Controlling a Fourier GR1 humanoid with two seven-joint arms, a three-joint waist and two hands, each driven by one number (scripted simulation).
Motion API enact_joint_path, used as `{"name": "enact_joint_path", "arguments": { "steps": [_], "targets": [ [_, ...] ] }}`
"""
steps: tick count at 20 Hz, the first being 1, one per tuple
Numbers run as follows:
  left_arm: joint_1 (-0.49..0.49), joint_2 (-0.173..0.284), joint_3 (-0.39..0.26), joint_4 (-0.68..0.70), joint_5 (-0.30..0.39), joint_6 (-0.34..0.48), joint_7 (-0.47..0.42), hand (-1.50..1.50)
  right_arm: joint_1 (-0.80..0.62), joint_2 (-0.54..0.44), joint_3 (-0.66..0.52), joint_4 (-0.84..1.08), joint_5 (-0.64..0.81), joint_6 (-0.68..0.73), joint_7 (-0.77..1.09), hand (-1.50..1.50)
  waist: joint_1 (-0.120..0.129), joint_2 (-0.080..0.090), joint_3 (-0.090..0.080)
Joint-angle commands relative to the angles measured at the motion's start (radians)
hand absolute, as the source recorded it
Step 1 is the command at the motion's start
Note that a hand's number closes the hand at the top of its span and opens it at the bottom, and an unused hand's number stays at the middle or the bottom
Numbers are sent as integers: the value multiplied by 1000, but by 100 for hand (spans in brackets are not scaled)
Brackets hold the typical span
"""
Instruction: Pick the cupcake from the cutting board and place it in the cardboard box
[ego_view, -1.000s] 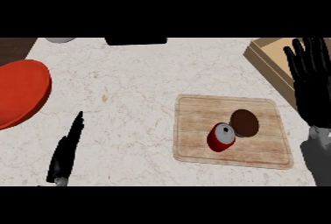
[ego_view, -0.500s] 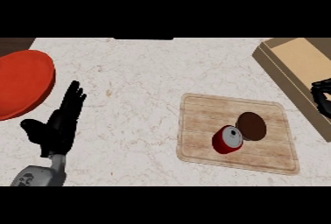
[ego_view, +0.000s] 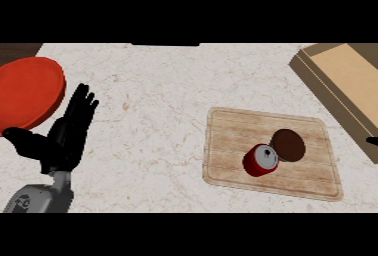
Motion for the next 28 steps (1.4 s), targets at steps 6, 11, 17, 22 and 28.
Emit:
{"name": "enact_joint_path", "arguments": {
  "steps": [6, 11, 17, 22, 28],
  "targets": [
    [13, 32, 38, -35, 24, -36, 30, 0, -143, -178, 201, -45, 168, 320, 144, -150, 1, -6, -3],
    [41, 9, 33, -129, -10, 7, 100, 0, -202, -111, 168, -101, 119, 424, 276, -150, -20, -9, -3],
    [78, -19, 59, -127, -33, -17, 89, 0, -160, -13, 122, -238, 86, 440, 409, -150, -28, -10, -3],
    [90, -24, 78, -155, -28, -53, 97, 0, -104, 5, 110, -354, 132, 423, 514, -150, -29, -10, -3],
    [-7, -60, 101, -42, -87, -45, 79, 0, -71, 119, 116, -424, 154, 424, 617, -150, -32, -9, -3]
  ]
}}
